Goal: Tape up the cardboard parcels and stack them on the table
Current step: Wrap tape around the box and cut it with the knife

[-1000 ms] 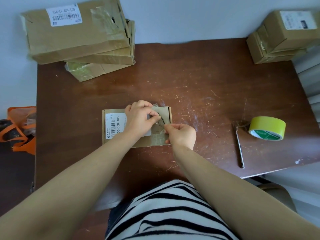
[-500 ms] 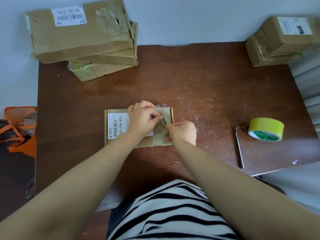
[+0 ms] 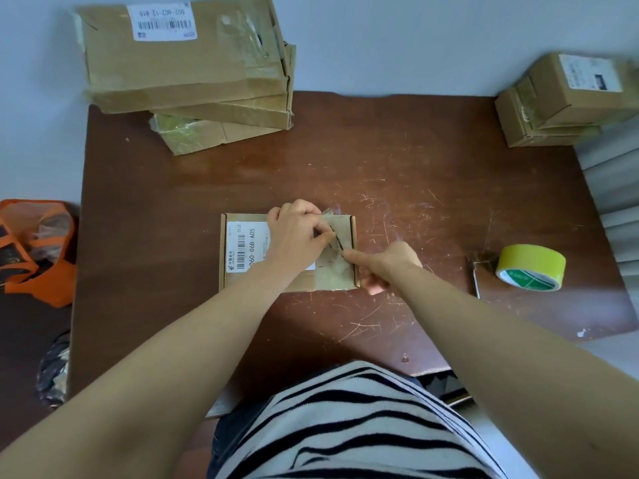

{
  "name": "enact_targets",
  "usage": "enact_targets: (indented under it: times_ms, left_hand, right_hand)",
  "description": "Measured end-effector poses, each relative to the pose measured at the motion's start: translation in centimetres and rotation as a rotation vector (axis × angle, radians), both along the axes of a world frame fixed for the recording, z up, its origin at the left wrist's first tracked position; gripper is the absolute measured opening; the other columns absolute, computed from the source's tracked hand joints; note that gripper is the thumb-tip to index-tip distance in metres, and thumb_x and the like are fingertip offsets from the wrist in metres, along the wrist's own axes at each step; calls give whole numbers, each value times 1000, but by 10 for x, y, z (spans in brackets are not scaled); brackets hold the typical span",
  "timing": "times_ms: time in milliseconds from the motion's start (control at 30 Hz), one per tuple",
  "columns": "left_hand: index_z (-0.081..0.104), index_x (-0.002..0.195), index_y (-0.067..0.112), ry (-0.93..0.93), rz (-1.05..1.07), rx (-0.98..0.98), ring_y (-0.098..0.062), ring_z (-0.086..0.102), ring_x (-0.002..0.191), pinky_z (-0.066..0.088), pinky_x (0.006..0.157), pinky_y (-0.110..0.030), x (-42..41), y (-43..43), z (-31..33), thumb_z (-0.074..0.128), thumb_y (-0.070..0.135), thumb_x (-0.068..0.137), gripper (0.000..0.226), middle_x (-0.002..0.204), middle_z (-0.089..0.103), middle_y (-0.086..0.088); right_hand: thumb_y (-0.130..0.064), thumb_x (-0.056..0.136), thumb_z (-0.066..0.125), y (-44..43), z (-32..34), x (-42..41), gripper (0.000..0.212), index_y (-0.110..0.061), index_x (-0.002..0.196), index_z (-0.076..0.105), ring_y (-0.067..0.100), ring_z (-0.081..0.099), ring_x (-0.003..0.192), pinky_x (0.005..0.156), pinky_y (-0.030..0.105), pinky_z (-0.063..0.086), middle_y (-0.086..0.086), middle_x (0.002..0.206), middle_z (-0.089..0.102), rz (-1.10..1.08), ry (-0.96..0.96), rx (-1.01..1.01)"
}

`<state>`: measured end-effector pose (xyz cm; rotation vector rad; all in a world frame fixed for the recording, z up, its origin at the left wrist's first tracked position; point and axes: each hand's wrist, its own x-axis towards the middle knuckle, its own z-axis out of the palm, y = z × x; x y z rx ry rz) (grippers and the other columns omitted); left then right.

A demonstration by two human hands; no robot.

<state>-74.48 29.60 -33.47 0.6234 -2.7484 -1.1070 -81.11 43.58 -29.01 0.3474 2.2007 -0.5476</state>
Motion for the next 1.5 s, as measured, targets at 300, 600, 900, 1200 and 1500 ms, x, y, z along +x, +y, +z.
enact_targets:
  times_ms: [300, 600, 900, 1200, 1500]
  left_hand:
    - [77, 80, 21, -23, 8, -43, -19, 51, 105, 15, 97, -28, -2, 0, -1, 69, 27, 84, 11, 111, 60, 1]
    - [76, 82, 19, -46, -3, -79, -18, 50, 108, 16, 98, -29, -2, -1, 1, 68, 29, 85, 13, 113, 59, 2]
    - [75, 84, 13, -86, -30, -68, -19, 49, 109, 17, 98, -29, -4, -4, 0, 68, 26, 86, 15, 115, 59, 2]
    - [71, 71, 29, -185, -47, 150, -6, 41, 107, 10, 92, -20, -9, -9, 9, 36, 40, 82, 39, 108, 51, 14]
    - [72, 81, 22, -161, -55, 40, -9, 46, 111, 13, 96, -27, -6, -12, 4, 64, 41, 87, 22, 114, 54, 10]
  right_hand:
    - [-34, 101, 36, 41, -18, 59, 51, -18, 149, 26, 12, 14, 145, 116, 26, 17, -4, 156, 20, 871, 662, -183]
    - [-51, 96, 2, 32, -38, 71, 62, -18, 144, -19, 13, -29, 140, 110, 31, -26, -3, 153, -25, 1166, 611, -32]
    - [-44, 101, 16, 12, -40, 68, 65, -14, 140, -26, 11, -36, 135, 110, 26, -26, -2, 148, -33, 999, 578, -137]
    - [-48, 99, 7, 7, -42, 70, 65, -14, 138, -32, 14, -40, 133, 110, 34, -28, 0, 146, -38, 979, 558, -76]
    - [-50, 97, 2, 3, -39, 68, 65, -11, 139, -29, 15, -43, 130, 103, 33, -33, 2, 145, -39, 1017, 564, -23]
